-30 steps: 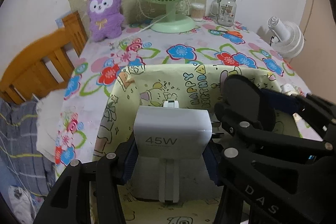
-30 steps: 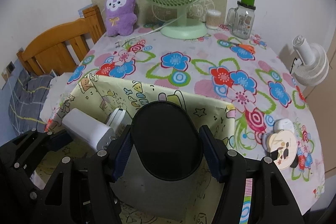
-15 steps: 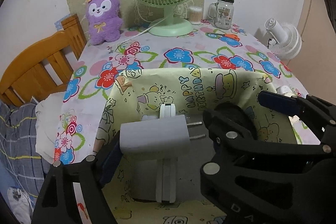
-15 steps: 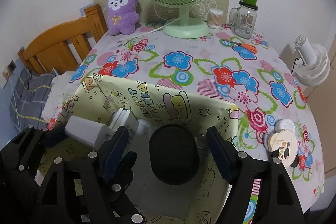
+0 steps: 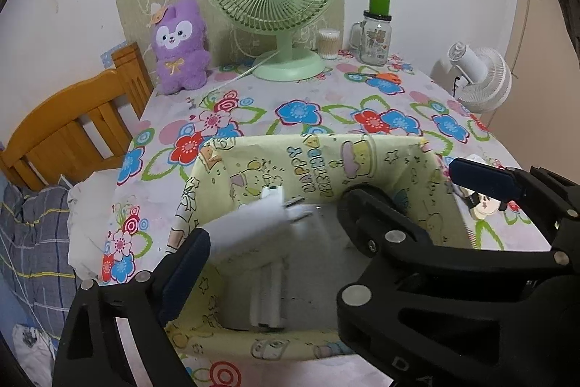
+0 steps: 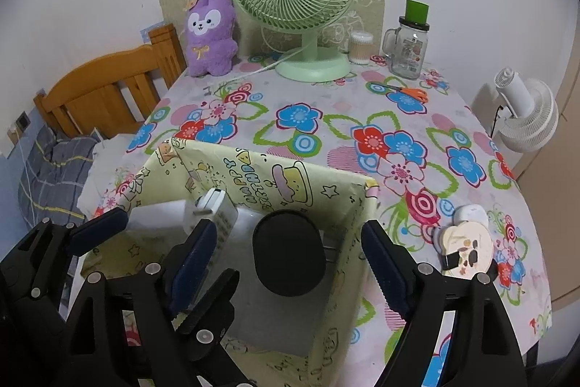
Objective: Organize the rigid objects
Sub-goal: 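Withdraw both tools from the yellow box back toward the table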
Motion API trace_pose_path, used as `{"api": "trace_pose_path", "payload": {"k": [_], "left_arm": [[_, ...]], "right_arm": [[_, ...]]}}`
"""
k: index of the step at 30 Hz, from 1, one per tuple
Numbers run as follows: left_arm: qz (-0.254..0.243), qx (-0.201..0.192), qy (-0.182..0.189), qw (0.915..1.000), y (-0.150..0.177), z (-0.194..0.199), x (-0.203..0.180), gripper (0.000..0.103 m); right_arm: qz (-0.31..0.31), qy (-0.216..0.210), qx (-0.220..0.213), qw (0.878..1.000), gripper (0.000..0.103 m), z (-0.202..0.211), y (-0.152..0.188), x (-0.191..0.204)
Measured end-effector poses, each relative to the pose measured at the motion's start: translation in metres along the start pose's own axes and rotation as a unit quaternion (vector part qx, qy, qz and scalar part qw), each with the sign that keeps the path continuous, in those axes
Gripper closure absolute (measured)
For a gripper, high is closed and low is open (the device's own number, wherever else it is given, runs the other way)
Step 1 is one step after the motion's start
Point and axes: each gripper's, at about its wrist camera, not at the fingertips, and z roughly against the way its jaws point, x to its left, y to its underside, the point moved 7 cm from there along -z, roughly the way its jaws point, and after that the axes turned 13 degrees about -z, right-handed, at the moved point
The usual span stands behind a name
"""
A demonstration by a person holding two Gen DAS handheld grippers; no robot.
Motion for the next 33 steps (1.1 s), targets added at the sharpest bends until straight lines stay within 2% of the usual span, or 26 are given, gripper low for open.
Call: {"api": "trace_pose_path", "payload": {"k": [15,33], "left_arm": [[-0.026,-0.023,-0.006,0.9994,-0.012,0.023,-0.032,0.007],[-0.034,-0.033,0.006,0.9989,-0.026,0.037,-0.078,0.007]], "right_arm": [[-0.019,-0.004,-0.018,1.0,0.017,0.028,0.0,-0.026],[-0.03,0.01,-0.03,0.999,0.016,0.056,-0.002,-0.073]]}}
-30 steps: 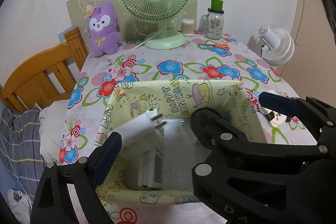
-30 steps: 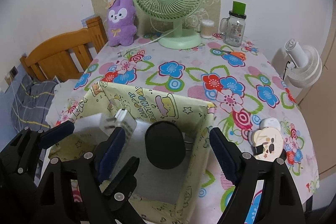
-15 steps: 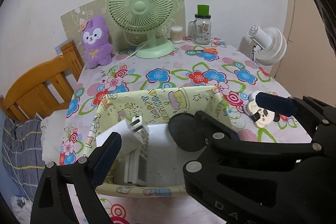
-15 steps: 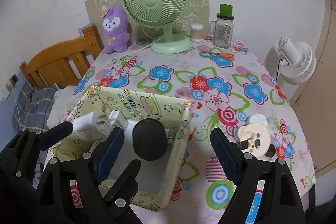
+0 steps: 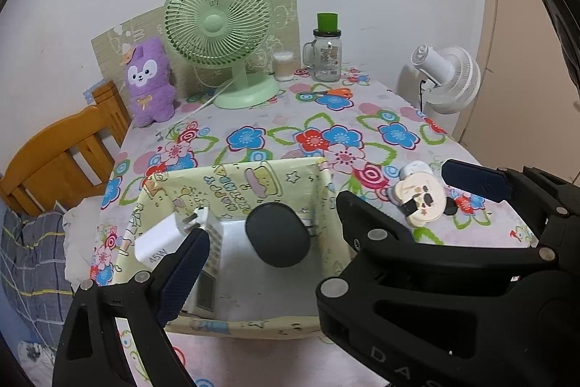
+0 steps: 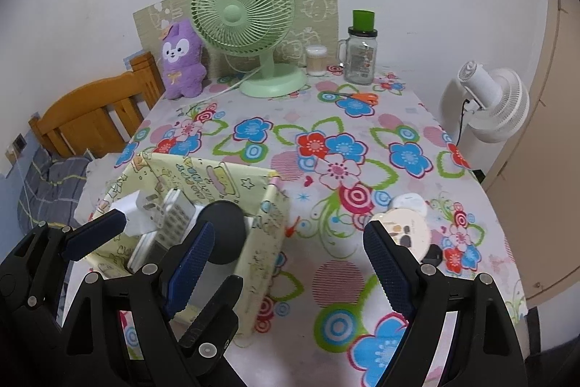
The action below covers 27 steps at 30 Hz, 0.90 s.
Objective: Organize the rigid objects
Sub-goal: 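Withdraw both tools from the yellow box back toward the table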
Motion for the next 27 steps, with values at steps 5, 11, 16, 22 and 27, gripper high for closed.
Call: {"api": "trace_pose_path", "payload": {"k": [5,11,16,22,27], "left_arm": [[0.004,-0.002,0.002,1.0,-0.004,0.004,-0.01,0.007],[0.008,-0.006,0.01,0.9999,-0.008,0.007,-0.024,0.007],[0.005,-0.01,0.016,0.9998,-0.013,0.01,-0.037,0.007],[0.002,-0.013,0.021,0.9997,-0.018,0.015,-0.05,0.007],[-0.002,-0.016,0.023,0.9996,-0.021,0.018,-0.06,0.007]], "right_arm": [[0.001,0.003,-0.001,1.0,0.016,0.006,-0.001,-0.01],[0.002,0.012,-0.004,1.0,0.016,0.015,-0.002,-0.023],[-0.002,0.022,-0.008,1.0,0.016,0.023,-0.003,-0.038],[-0.006,0.029,-0.014,0.999,0.015,0.03,-0.005,-0.051],[-0.011,0.033,-0.019,0.999,0.015,0.038,-0.005,-0.062]]}}
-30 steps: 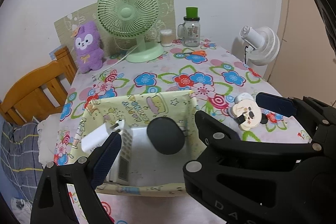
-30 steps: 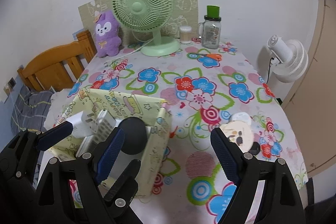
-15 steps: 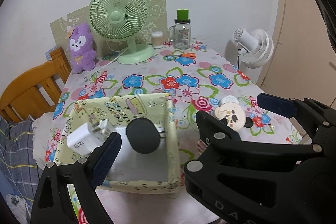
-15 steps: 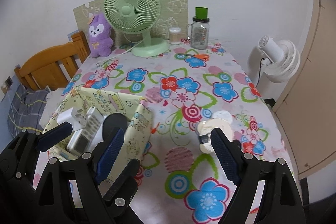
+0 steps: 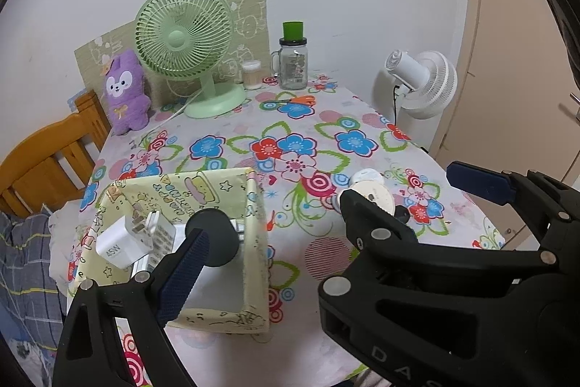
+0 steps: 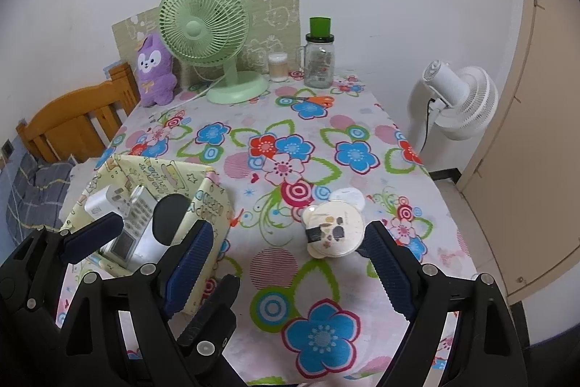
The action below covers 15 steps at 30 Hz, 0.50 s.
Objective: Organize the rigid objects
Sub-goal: 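Withdraw both tools from the yellow box back toward the table, then move both tools toward the beige round disc and small black item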
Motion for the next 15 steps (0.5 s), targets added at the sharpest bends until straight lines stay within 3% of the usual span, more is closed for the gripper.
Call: {"api": "trace_pose_path", "payload": {"k": [15], "left_arm": [[-0.009,-0.011,0.016,0.9998,-0.011,0.002,-0.032,0.007]], "right_arm": [[-0.019,0.026,-0.016,0.999,0.013,0.012,-0.002,-0.036]]}}
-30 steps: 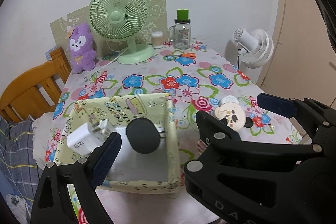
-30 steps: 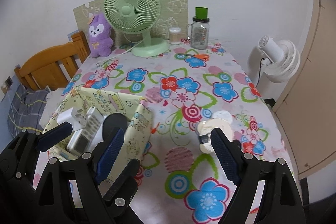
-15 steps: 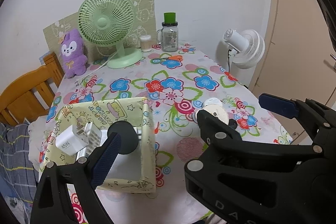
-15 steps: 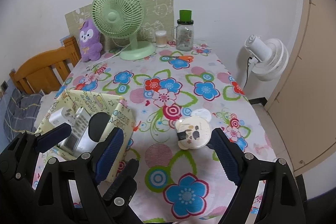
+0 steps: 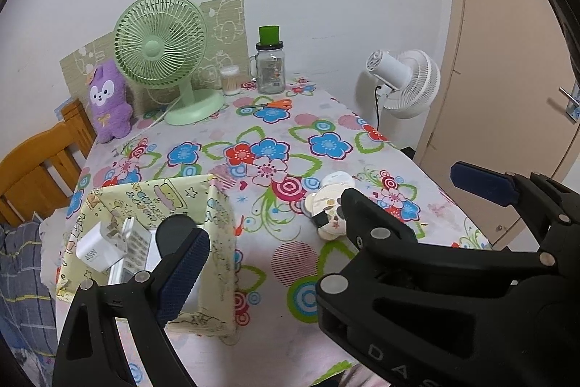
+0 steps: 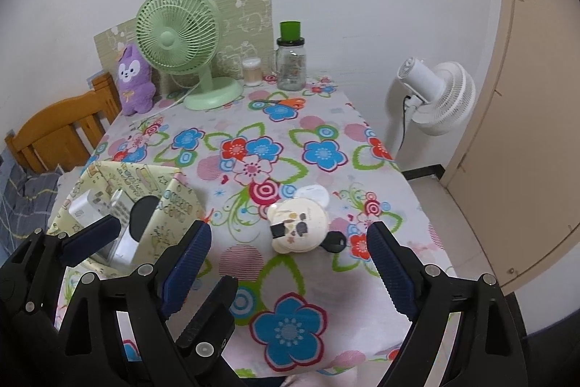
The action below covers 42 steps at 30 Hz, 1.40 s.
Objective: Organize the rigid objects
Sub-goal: 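Move both tools toward the beige round disc and small black item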
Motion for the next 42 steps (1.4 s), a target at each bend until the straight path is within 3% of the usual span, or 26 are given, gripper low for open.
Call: {"api": "trace_pose_path", "payload": {"k": [6,18,24,28,37,42], "left_arm": [[0.021,0.006,-0.002,0.9998,0.002,-0.008,-0.006,0.007],[0.013,0.023,0.001,0.9996,0.009,-0.039,-0.027,0.007],[0.012,0.024,0.017,0.9995,0.016,-0.059,-0.038,0.007],[0.016,0.026,0.005,0.9995,0.023,-0.073,-0.041,0.008],[0.014,0.042,0.019,0.9988,0.04,-0.102,-0.051,0.008],[0.005,0.05,0.007,0.9987,0.046,-0.117,-0.052,0.008]], "right_arm": [[-0.005,0.004,0.0,1.0,0.012,-0.006,0.001,-0.011],[-0.012,0.005,0.011,1.0,0.012,-0.034,0.012,-0.037],[0.008,0.003,0.002,1.0,0.012,-0.05,0.016,-0.047],[0.025,-0.003,-0.006,1.0,0.012,-0.063,0.021,-0.05],[0.027,-0.019,0.015,0.999,0.013,-0.091,0.039,-0.061],[0.041,-0.015,0.016,0.999,0.013,-0.105,0.044,-0.065]]}}
